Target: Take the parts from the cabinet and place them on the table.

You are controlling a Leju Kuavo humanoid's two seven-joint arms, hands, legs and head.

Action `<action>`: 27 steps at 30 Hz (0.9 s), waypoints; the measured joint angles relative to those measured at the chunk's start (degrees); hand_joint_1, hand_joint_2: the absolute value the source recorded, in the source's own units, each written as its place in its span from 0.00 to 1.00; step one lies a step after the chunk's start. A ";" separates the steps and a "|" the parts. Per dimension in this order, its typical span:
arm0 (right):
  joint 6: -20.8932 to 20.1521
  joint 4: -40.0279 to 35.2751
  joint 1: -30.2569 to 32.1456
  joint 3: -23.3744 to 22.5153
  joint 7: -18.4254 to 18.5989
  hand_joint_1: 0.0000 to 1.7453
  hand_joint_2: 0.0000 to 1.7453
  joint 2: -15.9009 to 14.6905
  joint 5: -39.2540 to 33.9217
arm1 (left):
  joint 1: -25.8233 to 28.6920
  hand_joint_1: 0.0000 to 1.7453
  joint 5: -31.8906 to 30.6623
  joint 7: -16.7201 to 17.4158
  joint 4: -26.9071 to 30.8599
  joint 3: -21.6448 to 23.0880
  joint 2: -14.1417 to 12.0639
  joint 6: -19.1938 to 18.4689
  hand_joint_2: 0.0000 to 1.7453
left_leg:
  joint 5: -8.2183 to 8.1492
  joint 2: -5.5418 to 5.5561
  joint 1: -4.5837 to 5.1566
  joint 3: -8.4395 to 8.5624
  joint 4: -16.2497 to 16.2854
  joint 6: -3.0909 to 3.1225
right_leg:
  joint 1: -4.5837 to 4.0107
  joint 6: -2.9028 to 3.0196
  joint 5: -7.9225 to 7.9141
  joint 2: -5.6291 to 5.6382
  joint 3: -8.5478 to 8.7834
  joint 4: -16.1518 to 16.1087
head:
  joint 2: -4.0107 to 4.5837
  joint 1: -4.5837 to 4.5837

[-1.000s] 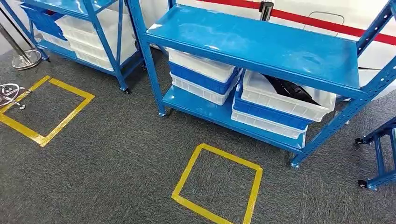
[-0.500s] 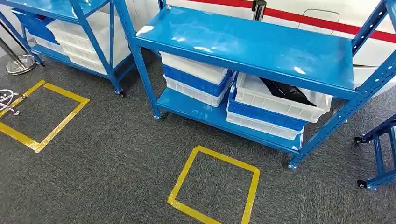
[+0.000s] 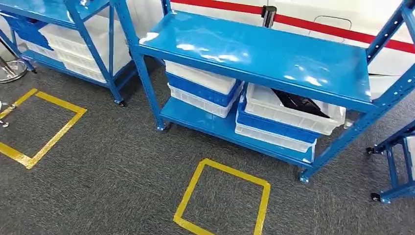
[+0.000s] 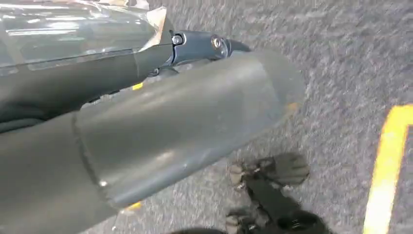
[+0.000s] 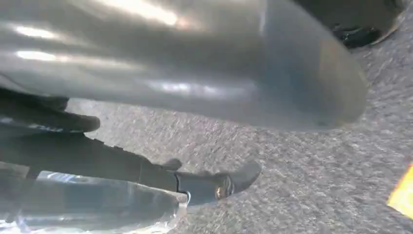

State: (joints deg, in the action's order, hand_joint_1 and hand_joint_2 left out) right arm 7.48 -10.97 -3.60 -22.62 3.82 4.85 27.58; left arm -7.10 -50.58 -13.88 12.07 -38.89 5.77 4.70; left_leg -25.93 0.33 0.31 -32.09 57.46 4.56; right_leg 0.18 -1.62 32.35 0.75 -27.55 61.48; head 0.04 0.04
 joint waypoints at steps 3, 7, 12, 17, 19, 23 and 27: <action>0.00 0.00 -0.27 0.00 0.00 0.00 0.00 -0.11 0.02 | -0.30 0.00 0.00 0.07 0.00 0.00 0.04 0.00 0.00 | -0.41 -0.18 0.19 0.11 0.08 0.01 | 0.23 0.25 5.03 -0.04 -7.25 11.01 | -0.02 -0.15; 0.00 0.00 0.08 -0.02 0.00 0.00 0.00 -0.28 0.24 | -0.15 0.00 -0.42 1.66 0.00 0.00 0.20 0.39 0.00 | -1.45 0.10 0.21 1.31 0.18 -0.54 | 0.30 -2.25 -1.28 -0.10 -6.26 2.84 | -0.02 -0.24; 0.59 0.02 -0.07 -0.02 0.00 0.00 0.00 -0.26 0.59 | -0.27 0.00 -0.50 2.73 -0.02 0.00 0.42 1.44 0.00 | -2.55 -0.11 0.51 1.25 0.79 -1.73 | 0.18 0.71 -5.61 -0.83 -5.01 -3.88 | -0.02 0.20; 0.76 0.02 -0.23 -0.04 0.00 0.00 0.00 -0.20 0.74 | -0.52 0.00 -0.57 2.91 0.00 0.02 0.59 1.33 0.00 | -2.50 -0.25 0.39 1.83 0.00 -1.00 | -0.05 0.98 -5.38 -0.73 -4.55 -3.90 | -0.02 0.11; 0.77 0.00 -0.35 -0.04 0.00 0.00 0.00 -0.15 0.74 | -0.62 0.00 -0.57 3.02 0.00 0.02 0.61 1.33 0.00 | -2.61 -0.24 0.38 1.93 -0.14 -0.96 | -0.05 1.16 -5.26 -0.74 -4.43 -3.93 | -0.02 0.13; 0.76 0.02 -0.35 -0.07 -0.02 0.00 0.00 -0.15 0.74 | -0.64 0.00 -0.57 3.06 0.00 0.02 0.61 1.33 0.00 | -2.62 -0.24 0.37 1.97 -0.24 -0.96 | -0.10 1.25 -5.23 -0.75 -4.39 -3.93 | -0.02 0.13; 0.77 0.02 -0.34 -0.09 -0.02 0.00 0.00 -0.15 0.74 | -0.64 0.00 -0.57 3.10 0.00 0.02 0.61 1.33 0.00 | -2.52 -0.24 0.23 1.98 -0.25 -1.51 | -0.21 1.36 -5.30 -0.75 -4.37 -3.92 | -0.02 0.11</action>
State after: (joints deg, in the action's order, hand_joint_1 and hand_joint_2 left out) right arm 8.24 -10.95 -3.94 -22.71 3.80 4.70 28.33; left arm -7.73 -51.15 -10.78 12.07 -38.86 6.38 6.03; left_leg -28.45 0.09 0.55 -30.12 57.21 3.06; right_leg -0.03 -0.26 27.05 0.00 -31.92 57.56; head 0.02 0.15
